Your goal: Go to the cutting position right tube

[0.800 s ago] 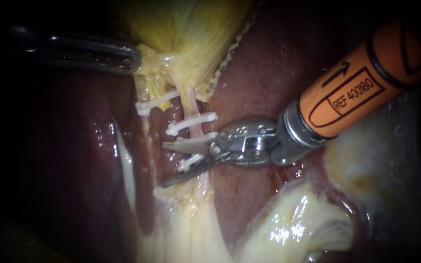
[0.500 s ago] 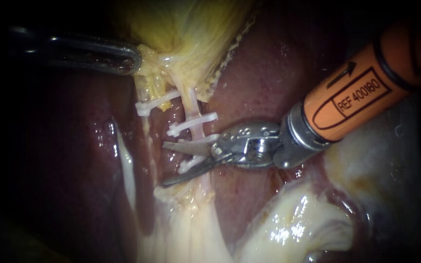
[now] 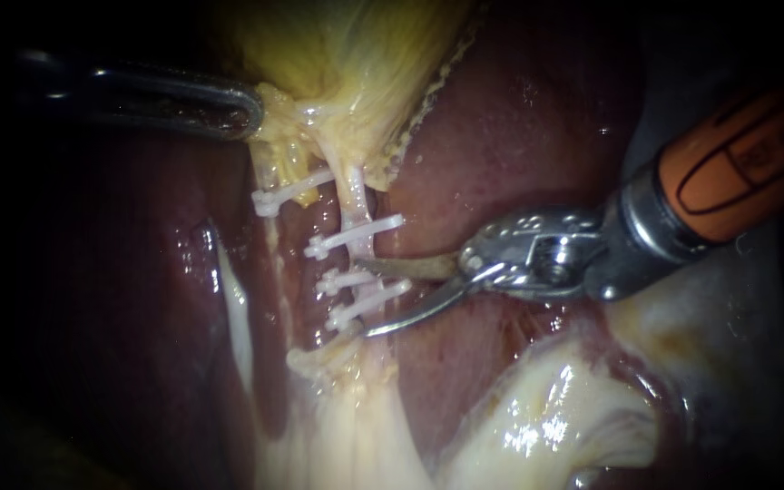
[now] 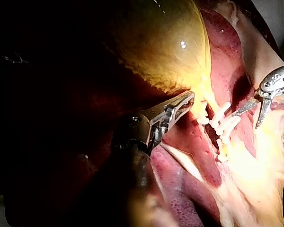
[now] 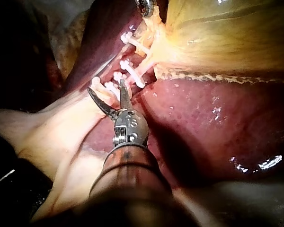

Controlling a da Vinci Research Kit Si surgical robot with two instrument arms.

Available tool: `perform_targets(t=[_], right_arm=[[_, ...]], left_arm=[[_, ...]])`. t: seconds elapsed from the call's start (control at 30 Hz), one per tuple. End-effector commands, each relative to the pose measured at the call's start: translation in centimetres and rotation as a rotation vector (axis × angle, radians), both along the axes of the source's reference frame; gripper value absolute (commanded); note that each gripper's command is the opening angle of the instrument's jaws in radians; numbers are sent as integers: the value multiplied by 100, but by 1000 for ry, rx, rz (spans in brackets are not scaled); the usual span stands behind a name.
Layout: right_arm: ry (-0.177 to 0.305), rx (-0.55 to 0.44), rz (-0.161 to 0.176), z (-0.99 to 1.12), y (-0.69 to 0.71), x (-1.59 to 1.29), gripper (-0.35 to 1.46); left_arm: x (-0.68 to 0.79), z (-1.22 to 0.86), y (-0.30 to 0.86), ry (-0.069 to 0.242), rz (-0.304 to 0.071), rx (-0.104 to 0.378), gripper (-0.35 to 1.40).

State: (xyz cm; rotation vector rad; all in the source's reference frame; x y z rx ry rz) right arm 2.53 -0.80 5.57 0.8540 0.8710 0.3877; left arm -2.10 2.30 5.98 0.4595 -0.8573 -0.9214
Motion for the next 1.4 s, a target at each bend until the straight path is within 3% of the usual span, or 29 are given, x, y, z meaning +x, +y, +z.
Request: perform_targets(t=[0.03,0.37,0.67,1.1,1.27,1.4], right_arm=[[-13,1,9,4,2,-2,111],[-68,27,28,38,14,-2,106],[-80,49,53,64,9,27,113],[36,133,132,80,-7,71,143],[91,151,151,67,-11,75,143],[135,171,161,42,-14,78,143]], left_arm=[[0,0,0,0,0,0,-35],[0,0,-1,0,0,-1,-35],[0,1,-2,3,-3,-3,-35],[-2,2,-2,3,-3,-3,-35],[-2,2,-2,3,-4,-3,-35],[-2,2,-2,3,-3,-3,-35]])
